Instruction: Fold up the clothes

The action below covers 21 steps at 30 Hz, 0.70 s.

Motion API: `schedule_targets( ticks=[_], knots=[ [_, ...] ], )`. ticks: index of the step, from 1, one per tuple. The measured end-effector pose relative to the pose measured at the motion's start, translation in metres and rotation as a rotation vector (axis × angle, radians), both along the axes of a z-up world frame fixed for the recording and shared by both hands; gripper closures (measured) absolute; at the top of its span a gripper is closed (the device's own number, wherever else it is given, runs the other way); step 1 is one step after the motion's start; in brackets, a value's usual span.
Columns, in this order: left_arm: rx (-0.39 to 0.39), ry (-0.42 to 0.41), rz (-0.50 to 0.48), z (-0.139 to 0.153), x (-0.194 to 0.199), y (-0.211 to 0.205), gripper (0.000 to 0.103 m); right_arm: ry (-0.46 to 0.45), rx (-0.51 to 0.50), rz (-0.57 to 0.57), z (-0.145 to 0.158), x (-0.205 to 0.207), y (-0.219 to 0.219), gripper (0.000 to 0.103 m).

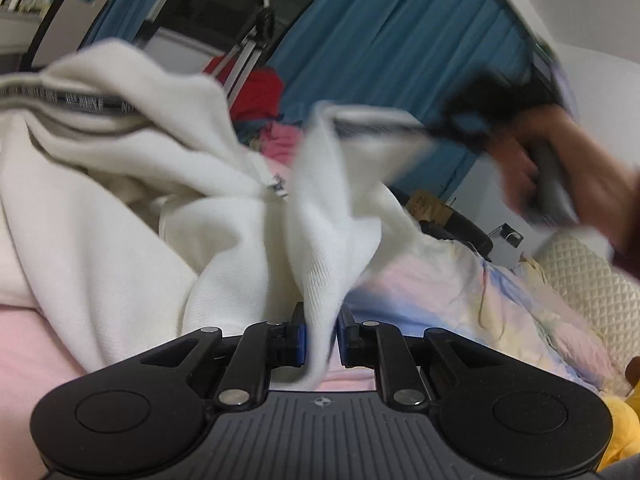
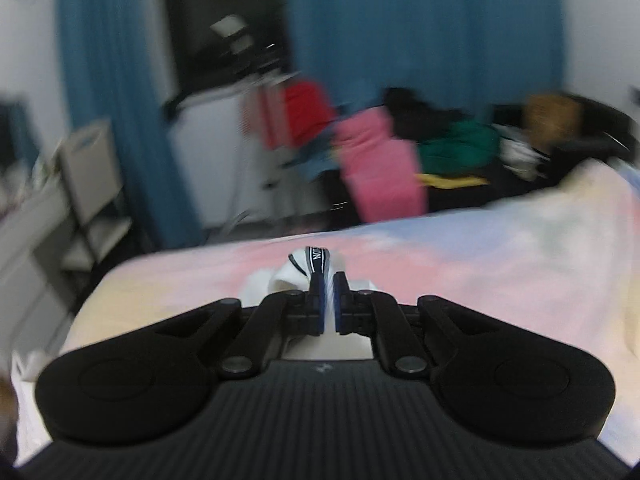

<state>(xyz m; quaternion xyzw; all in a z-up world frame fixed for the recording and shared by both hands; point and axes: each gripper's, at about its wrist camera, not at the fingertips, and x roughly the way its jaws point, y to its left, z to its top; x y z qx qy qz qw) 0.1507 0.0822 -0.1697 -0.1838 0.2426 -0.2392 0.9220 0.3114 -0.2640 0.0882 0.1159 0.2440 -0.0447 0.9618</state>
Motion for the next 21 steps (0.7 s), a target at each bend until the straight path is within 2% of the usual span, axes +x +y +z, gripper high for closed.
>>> schedule_targets(
  ticks=[3, 7, 10, 13, 16, 18, 20, 21],
  knots=[
    [0.065, -0.032, -0.007, 0.005, -0.016, -0.002, 0.087, 0.02, 0.184, -0.122, -0.02, -0.058, -0.073, 0.096],
    [0.126, -0.006, -0.002, 0.007, -0.019, -0.007, 0.087, 0.113, 0.352, -0.221, -0.073, -0.121, -0.132, 0.095],
    [0.181, 0.037, 0.026, 0.005, -0.018, -0.007, 0.087, 0.218, 0.523, -0.232, -0.121, -0.152, -0.159, 0.093],
    [0.229, 0.091, 0.055, 0.013, -0.024, -0.014, 0.087, 0.316, 0.636, -0.189, -0.152, -0.164, -0.171, 0.093],
    [0.276, 0.114, 0.069, 0.016, -0.021, -0.025, 0.087, 0.28, 0.733, -0.217, -0.16, -0.173, -0.182, 0.092],
    [0.301, 0.119, 0.074, 0.018, -0.018, -0.033, 0.087, 0.235, 0.776, -0.29, -0.161, -0.18, -0.187, 0.083],
    [0.312, 0.124, 0.076, 0.023, -0.02, -0.042, 0.087, 0.181, 0.757, -0.351, -0.154, -0.186, -0.195, 0.047],
    [0.312, 0.129, 0.076, 0.024, -0.023, -0.043, 0.087, 0.14, 0.721, -0.376, -0.15, -0.186, -0.196, 0.041]
  ],
)
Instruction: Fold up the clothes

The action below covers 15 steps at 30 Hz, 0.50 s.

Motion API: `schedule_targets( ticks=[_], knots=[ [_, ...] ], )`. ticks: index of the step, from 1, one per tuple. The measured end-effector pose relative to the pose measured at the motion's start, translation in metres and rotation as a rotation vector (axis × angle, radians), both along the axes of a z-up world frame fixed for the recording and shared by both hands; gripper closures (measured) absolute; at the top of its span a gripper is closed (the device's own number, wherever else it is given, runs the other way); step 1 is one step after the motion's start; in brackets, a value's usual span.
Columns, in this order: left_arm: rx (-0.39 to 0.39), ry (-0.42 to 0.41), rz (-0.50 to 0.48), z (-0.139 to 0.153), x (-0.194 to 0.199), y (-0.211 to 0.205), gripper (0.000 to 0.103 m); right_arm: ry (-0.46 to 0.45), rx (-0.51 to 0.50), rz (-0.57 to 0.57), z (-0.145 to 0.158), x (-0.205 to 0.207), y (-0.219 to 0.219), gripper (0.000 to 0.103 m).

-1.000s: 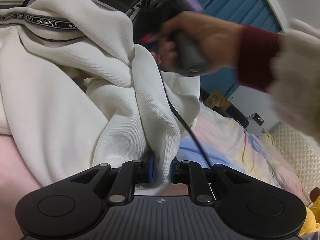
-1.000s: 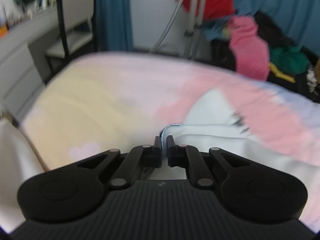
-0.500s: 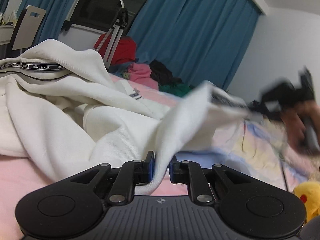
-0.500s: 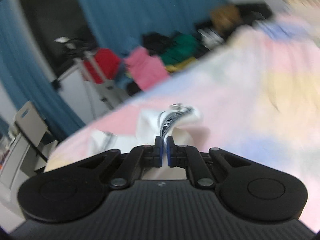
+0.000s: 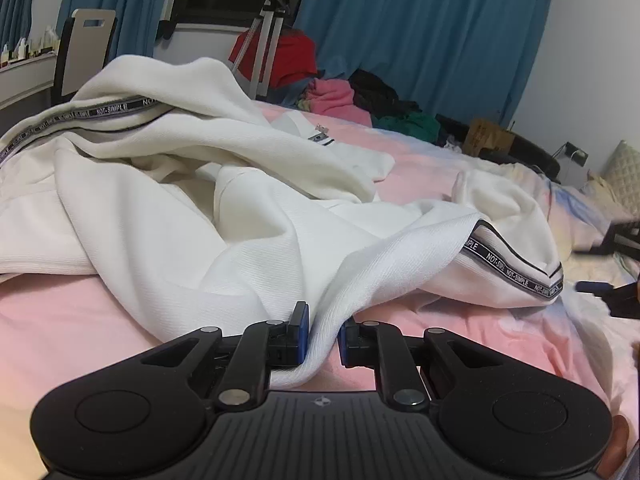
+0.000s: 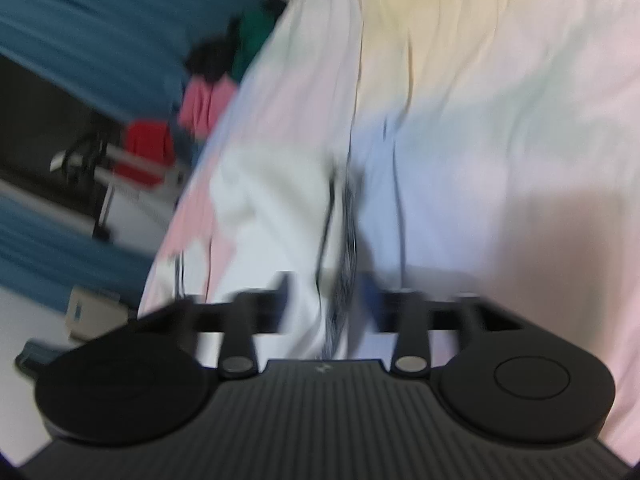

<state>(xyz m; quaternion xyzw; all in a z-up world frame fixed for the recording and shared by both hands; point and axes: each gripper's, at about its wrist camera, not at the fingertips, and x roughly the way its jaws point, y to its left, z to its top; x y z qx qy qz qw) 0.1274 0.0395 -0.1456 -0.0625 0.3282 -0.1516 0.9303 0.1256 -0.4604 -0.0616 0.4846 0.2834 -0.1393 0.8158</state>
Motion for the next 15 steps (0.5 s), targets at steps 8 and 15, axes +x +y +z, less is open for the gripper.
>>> schedule_targets(
  ticks=[8, 15],
  knots=[
    [-0.025, 0.046, 0.02, -0.002, 0.001, 0.002, 0.087, 0.019, 0.011, -0.001, -0.038, 0.074, -0.01, 0.036],
    [-0.115, 0.072, 0.047, -0.007, 0.009, 0.014, 0.087, -0.003, -0.095, 0.09, -0.046, 0.117, 0.014, 0.081]
  ],
)
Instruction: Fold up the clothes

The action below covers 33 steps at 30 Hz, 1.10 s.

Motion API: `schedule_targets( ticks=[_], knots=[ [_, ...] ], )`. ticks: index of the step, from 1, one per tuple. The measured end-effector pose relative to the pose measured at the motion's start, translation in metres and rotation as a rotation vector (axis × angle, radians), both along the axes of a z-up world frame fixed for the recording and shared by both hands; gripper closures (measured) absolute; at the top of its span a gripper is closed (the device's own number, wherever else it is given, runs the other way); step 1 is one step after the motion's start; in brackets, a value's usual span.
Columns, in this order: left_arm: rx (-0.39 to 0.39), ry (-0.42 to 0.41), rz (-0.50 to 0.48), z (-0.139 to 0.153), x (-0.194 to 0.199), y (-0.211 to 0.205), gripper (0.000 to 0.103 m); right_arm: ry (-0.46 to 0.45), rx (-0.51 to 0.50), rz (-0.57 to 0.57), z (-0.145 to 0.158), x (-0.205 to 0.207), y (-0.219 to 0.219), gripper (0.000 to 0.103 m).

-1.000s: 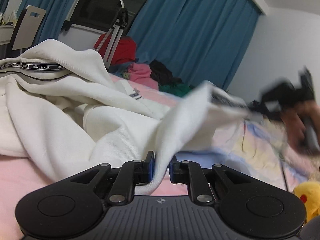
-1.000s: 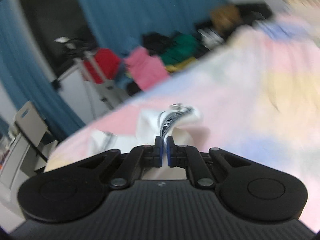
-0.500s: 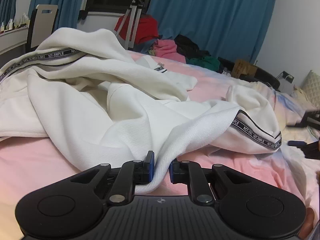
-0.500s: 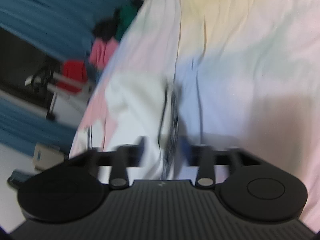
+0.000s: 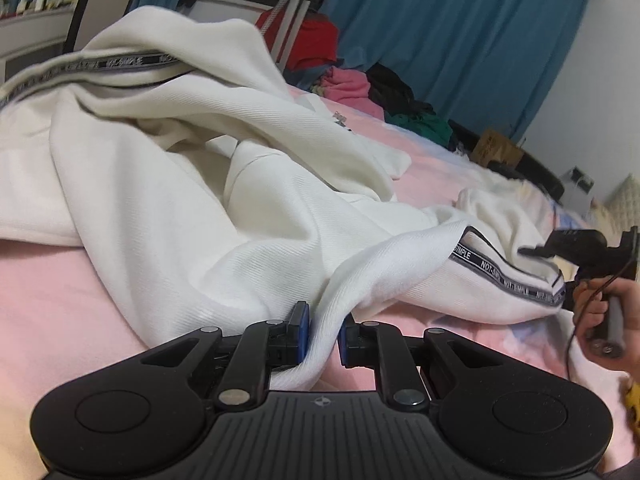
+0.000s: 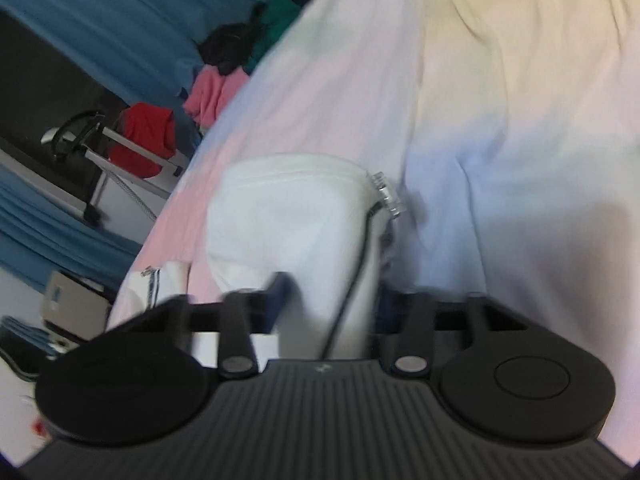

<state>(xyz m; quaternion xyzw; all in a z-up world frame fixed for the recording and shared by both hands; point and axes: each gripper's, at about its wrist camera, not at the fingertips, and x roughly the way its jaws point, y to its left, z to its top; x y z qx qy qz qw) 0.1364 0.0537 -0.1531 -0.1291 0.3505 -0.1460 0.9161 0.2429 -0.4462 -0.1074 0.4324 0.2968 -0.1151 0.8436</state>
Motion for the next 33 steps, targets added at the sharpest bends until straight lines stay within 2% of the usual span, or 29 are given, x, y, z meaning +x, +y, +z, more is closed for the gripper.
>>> schedule_targets(
  ticks=[1, 2, 4, 6, 9, 10, 12, 13, 15, 18, 20, 22, 24, 27, 28, 29, 31, 33],
  knots=[
    [-0.013, -0.004, -0.003, 0.0, 0.0, 0.001, 0.087, -0.01, -0.031, -0.011, 0.006, 0.002, 0.002, 0.089],
    [-0.026, -0.008, -0.007, 0.001, 0.0, 0.002, 0.087, -0.027, -0.069, -0.024, 0.013, 0.002, 0.002, 0.092],
    [-0.052, -0.017, -0.014, 0.002, 0.0, 0.005, 0.087, -0.078, -0.172, -0.07, 0.033, -0.002, 0.007, 0.092],
    [-0.075, -0.045, -0.041, 0.007, -0.002, 0.004, 0.087, -0.184, -0.241, -0.128, 0.055, -0.013, -0.002, 0.093],
    [-0.09, -0.115, -0.129, 0.019, -0.014, -0.006, 0.083, -0.311, -0.346, -0.241, 0.08, -0.034, -0.016, 0.093],
    [-0.089, -0.146, -0.162, 0.023, -0.019, -0.01, 0.082, -0.329, -0.376, -0.289, 0.084, -0.041, -0.021, 0.093],
    [-0.05, -0.203, -0.225, 0.028, -0.028, -0.024, 0.081, -0.302, -0.384, -0.355, 0.076, -0.048, -0.038, 0.092],
    [-0.017, -0.215, -0.249, 0.029, -0.031, -0.032, 0.081, -0.281, -0.381, -0.382, 0.071, -0.051, -0.047, 0.092],
    [0.035, -0.204, -0.276, 0.022, -0.031, -0.043, 0.081, -0.179, -0.308, -0.391, 0.047, -0.052, -0.068, 0.092],
    [0.106, -0.148, -0.292, 0.009, -0.029, -0.053, 0.081, -0.031, -0.14, -0.416, 0.011, -0.051, -0.094, 0.09],
    [0.118, -0.126, -0.29, 0.002, -0.028, -0.053, 0.08, 0.046, -0.005, -0.433, -0.011, -0.055, -0.109, 0.089],
    [0.116, -0.118, -0.288, -0.002, -0.027, -0.051, 0.078, 0.04, 0.076, -0.447, -0.019, -0.062, -0.117, 0.087],
    [0.111, -0.109, -0.284, -0.001, -0.025, -0.05, 0.077, 0.01, 0.138, -0.46, -0.022, -0.069, -0.123, 0.08],
    [0.12, -0.106, -0.282, 0.005, -0.025, -0.05, 0.074, -0.052, 0.146, -0.492, -0.014, -0.079, -0.124, 0.057],
    [0.128, -0.105, -0.284, 0.005, -0.025, -0.051, 0.072, -0.075, 0.147, -0.497, -0.011, -0.082, -0.124, 0.046],
    [0.139, -0.104, -0.286, 0.006, -0.025, -0.052, 0.07, -0.082, 0.151, -0.488, -0.011, -0.082, -0.123, 0.04],
    [0.166, -0.1, -0.287, 0.008, -0.026, -0.053, 0.063, -0.087, 0.151, -0.47, -0.012, -0.082, -0.121, 0.041],
    [0.192, -0.097, -0.28, 0.011, -0.027, -0.051, 0.046, -0.018, 0.089, -0.444, -0.012, -0.071, -0.116, 0.051]
  ],
)
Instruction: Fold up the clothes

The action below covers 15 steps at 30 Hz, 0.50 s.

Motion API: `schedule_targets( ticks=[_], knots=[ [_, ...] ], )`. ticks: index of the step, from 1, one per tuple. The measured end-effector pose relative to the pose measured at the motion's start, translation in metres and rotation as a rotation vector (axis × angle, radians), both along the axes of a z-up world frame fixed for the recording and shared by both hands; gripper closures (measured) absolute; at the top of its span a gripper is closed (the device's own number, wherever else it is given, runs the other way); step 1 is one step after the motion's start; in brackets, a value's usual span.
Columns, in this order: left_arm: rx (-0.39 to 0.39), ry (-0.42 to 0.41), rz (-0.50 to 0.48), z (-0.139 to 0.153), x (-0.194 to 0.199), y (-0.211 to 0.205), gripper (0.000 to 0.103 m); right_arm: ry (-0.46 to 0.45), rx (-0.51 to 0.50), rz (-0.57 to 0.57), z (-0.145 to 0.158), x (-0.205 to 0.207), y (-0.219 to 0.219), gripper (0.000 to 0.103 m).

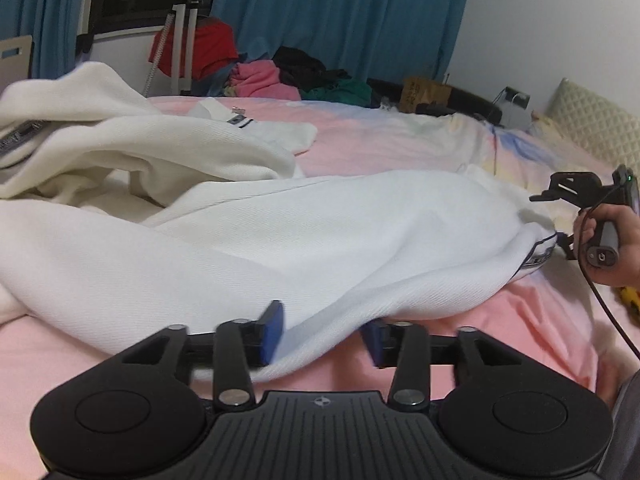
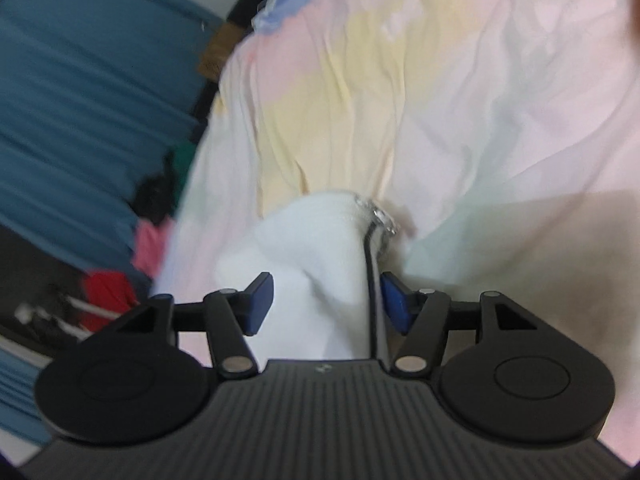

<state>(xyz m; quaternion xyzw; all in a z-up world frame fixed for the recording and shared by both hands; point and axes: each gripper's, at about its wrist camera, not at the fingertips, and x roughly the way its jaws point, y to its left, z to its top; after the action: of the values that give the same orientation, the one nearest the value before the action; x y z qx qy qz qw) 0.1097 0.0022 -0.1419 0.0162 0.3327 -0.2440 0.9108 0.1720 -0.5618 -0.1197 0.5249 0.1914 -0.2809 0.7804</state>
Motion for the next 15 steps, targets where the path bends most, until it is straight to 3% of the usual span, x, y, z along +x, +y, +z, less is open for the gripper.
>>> schedule_targets(
  ticks=[2, 4, 7, 10, 13, 15],
  knots=[
    [0.019, 0.011, 0.006, 0.005, -0.003, 0.007, 0.035, 0.09, -0.079, 0.018, -0.001, 0.005, 0.014, 0.083],
    [0.026, 0.017, 0.024, 0.015, -0.01, 0.016, 0.024, 0.116, -0.126, 0.029, -0.001, 0.001, 0.017, 0.09],
    [-0.038, 0.042, 0.089, 0.032, -0.018, 0.043, 0.018, 0.073, -0.15, -0.031, 0.009, -0.01, 0.013, 0.092],
    [-0.191, 0.097, 0.221, 0.041, -0.019, 0.085, 0.017, 0.054, -0.157, -0.089, 0.015, -0.023, 0.01, 0.094],
    [-0.31, 0.196, 0.444, 0.032, -0.007, 0.13, 0.017, 0.053, -0.158, -0.129, 0.014, -0.023, 0.006, 0.094],
    [-0.455, 0.273, 0.609, 0.017, 0.001, 0.163, 0.017, 0.053, -0.176, -0.146, 0.014, -0.024, 0.007, 0.094]
  ],
)
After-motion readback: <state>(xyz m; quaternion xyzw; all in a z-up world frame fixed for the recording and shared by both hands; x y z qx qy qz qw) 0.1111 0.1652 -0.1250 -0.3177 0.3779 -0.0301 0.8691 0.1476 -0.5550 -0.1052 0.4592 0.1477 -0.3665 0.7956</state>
